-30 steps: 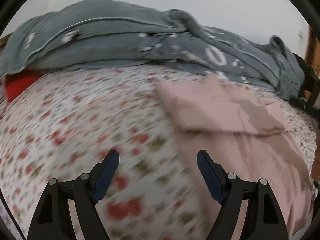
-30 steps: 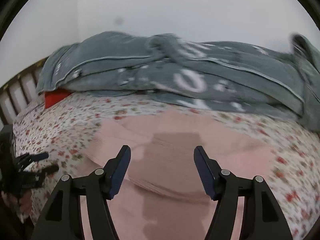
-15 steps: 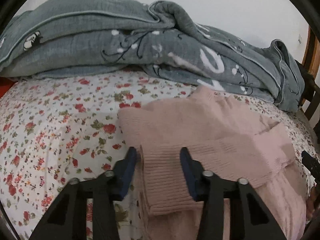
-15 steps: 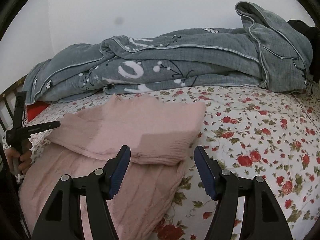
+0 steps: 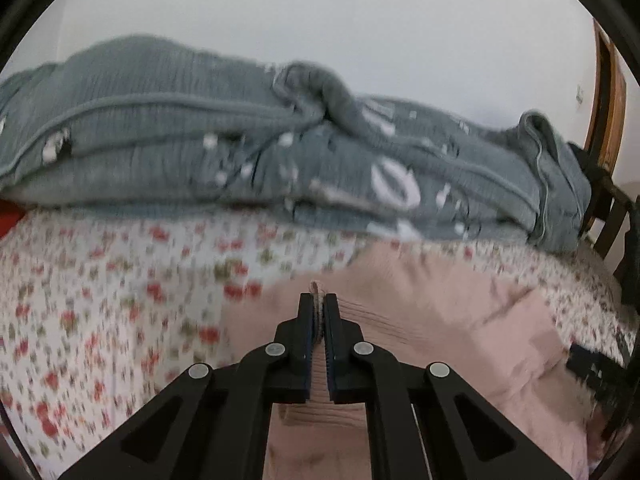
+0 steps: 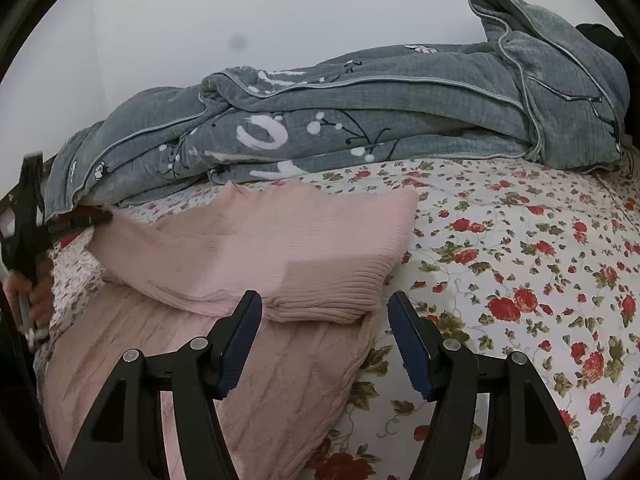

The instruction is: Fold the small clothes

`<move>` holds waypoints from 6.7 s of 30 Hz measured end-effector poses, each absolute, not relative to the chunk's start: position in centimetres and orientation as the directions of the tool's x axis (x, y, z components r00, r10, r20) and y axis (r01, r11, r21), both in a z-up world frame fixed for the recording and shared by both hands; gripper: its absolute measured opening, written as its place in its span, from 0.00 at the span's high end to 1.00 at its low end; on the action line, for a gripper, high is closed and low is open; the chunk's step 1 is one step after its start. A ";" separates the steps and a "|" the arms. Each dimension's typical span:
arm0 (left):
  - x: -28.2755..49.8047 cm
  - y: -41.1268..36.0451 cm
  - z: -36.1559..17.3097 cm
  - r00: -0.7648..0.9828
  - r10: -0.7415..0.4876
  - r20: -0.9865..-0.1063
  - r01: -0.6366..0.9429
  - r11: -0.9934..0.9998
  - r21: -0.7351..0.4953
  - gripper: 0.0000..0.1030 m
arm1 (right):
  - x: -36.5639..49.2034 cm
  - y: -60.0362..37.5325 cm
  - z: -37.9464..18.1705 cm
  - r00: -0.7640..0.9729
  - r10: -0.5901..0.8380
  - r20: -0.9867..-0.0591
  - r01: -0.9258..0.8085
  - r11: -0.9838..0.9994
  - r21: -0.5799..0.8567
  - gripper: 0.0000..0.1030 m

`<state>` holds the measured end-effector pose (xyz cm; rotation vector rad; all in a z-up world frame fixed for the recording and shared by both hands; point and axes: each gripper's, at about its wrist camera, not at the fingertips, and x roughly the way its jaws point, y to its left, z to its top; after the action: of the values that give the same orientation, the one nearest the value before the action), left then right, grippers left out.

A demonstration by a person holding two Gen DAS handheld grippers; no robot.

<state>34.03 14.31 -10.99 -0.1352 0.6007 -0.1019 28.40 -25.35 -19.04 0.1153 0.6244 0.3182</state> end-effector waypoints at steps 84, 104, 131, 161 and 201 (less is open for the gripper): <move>33.7 14.5 -16.4 0.802 -0.022 -0.597 -0.022 0.997 -0.067 0.40 | 28.7 -25.9 -19.0 0.771 0.241 -0.590 -0.172 0.970 0.172 0.37; 20.6 12.8 -15.2 0.770 -0.057 -0.635 0.023 0.998 -0.061 0.40 | 17.9 -26.6 -17.2 0.754 0.263 -0.603 -0.169 0.963 0.209 0.37; 7.3 9.5 -20.5 0.684 -0.083 -0.724 0.041 0.996 -0.076 0.40 | 5.2 -22.2 -22.7 0.674 0.312 -0.670 -0.275 0.947 0.164 0.37; 6.4 13.3 -20.6 0.714 -0.157 -0.682 0.017 0.978 -0.207 0.84 | 3.1 -23.7 -23.5 0.721 0.223 -0.656 -0.258 0.965 0.045 0.86; 4.8 11.4 -22.1 0.706 -0.135 -0.695 0.048 0.989 -0.142 0.65 | 3.7 -23.1 -25.1 0.717 0.234 -0.656 -0.238 0.968 0.085 0.67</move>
<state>4.81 11.45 -22.13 -0.1167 0.7809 -0.1020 3.69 -23.12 -25.13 -0.0061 0.7250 0.2611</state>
